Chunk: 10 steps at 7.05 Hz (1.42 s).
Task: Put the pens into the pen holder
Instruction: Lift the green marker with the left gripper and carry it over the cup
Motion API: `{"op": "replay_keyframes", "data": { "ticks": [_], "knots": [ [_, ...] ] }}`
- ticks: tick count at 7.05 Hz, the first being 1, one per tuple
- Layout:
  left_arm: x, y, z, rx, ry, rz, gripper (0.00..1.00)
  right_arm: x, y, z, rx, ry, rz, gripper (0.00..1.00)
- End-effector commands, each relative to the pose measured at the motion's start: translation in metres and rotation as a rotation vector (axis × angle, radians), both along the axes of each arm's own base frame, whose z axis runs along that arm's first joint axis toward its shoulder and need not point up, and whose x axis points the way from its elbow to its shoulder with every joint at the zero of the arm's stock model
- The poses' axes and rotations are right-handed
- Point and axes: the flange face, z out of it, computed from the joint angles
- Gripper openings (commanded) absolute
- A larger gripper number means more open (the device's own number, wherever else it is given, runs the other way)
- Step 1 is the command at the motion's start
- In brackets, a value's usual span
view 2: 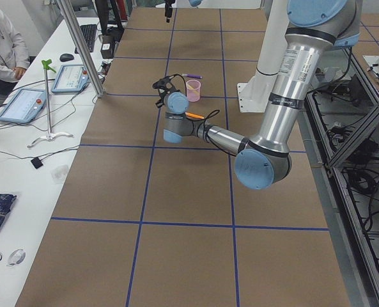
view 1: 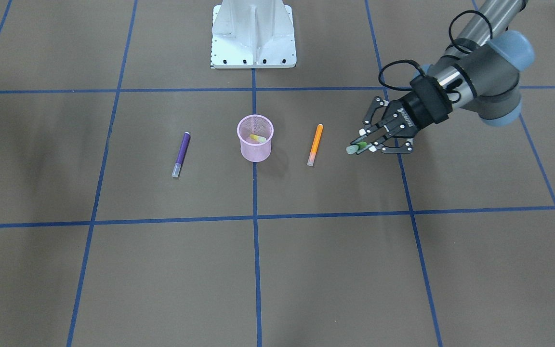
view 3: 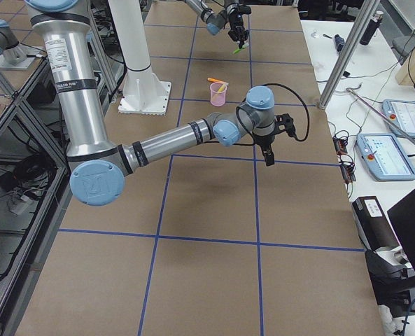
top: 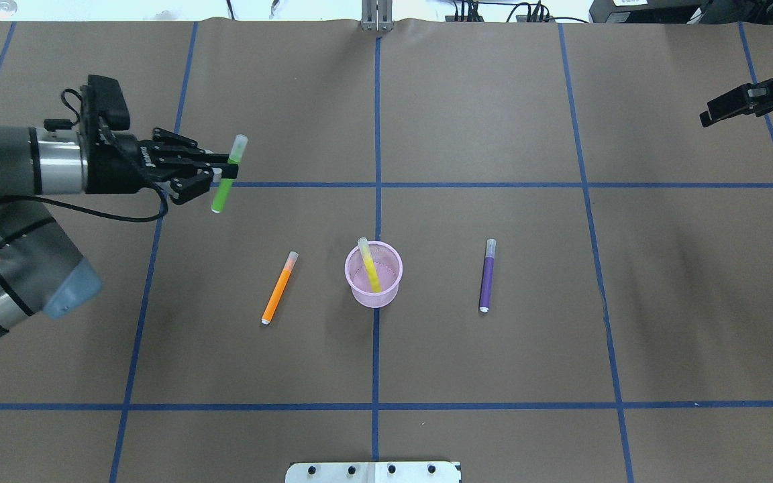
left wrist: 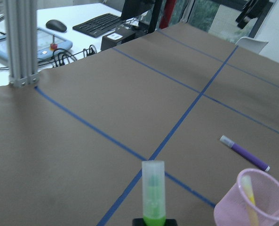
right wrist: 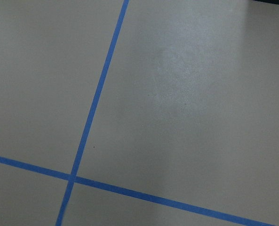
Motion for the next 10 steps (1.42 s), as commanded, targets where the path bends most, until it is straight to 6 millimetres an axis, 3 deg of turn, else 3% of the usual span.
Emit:
{"op": "replay_keyframes", "data": {
  "ticks": [1, 2, 4, 6, 9, 10],
  "knots": [
    [0.089, 0.056, -0.046, 0.011, 0.114, 0.012, 0.0, 0.0, 0.0, -0.001, 0.003, 0.0, 0.0, 1.0],
    [0.122, 0.08, -0.06, -0.001, 0.142, 0.014, 0.0, 0.0, 0.0, -0.001, 0.002, 0.0, 0.002, 1.0],
    [0.144, 0.1, -0.071, -0.015, 0.165, 0.008, 0.0, 0.0, 0.0, 0.001, 0.0, 0.002, 0.001, 1.0],
    [0.151, 0.097, -0.077, -0.016, 0.167, 0.005, 0.0, 0.0, 0.0, 0.001, 0.0, 0.002, 0.001, 1.0],
    [0.164, 0.09, -0.083, -0.017, 0.161, 0.004, 0.08, 0.0, 0.0, 0.001, 0.001, 0.003, 0.002, 1.0],
    [0.164, 0.089, -0.083, -0.016, 0.157, 0.0, 0.26, 0.0, 0.0, 0.001, 0.0, 0.003, 0.003, 1.0]
  ]
}}
